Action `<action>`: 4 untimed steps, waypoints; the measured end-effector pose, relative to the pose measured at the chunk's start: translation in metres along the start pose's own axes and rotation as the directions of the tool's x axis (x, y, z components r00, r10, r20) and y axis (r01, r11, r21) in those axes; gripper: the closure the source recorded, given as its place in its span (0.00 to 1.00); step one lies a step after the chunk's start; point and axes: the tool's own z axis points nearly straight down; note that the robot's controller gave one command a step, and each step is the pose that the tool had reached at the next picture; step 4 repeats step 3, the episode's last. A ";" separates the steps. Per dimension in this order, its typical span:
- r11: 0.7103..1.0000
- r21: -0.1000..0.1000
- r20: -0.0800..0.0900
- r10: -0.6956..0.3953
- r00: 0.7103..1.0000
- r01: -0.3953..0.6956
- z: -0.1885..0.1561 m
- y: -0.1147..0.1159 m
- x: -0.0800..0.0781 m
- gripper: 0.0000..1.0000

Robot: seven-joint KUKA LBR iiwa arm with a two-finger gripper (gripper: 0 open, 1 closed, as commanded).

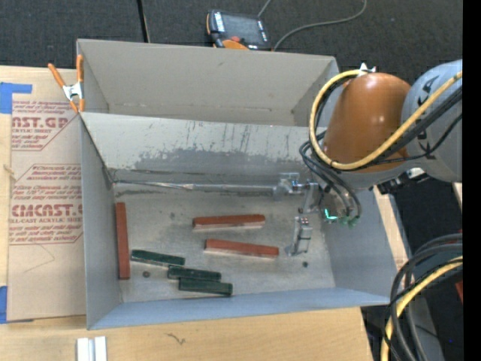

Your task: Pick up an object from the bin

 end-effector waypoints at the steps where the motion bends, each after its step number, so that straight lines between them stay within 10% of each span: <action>1: 0.997 0.000 0.004 -0.077 0.997 0.077 0.124 0.029 0.009 0.00; 2: 0.997 0.001 0.007 -0.077 0.997 0.077 0.121 0.029 0.008 1.00; 3: 0.890 0.007 0.013 -0.457 0.889 0.457 -0.025 0.033 -0.010 1.00; 4: 0.890 0.007 0.013 -0.457 0.889 0.457 -0.025 0.033 -0.010 1.00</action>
Offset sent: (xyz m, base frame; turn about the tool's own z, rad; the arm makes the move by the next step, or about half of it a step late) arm -0.0092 0.0284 -0.1211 -0.0772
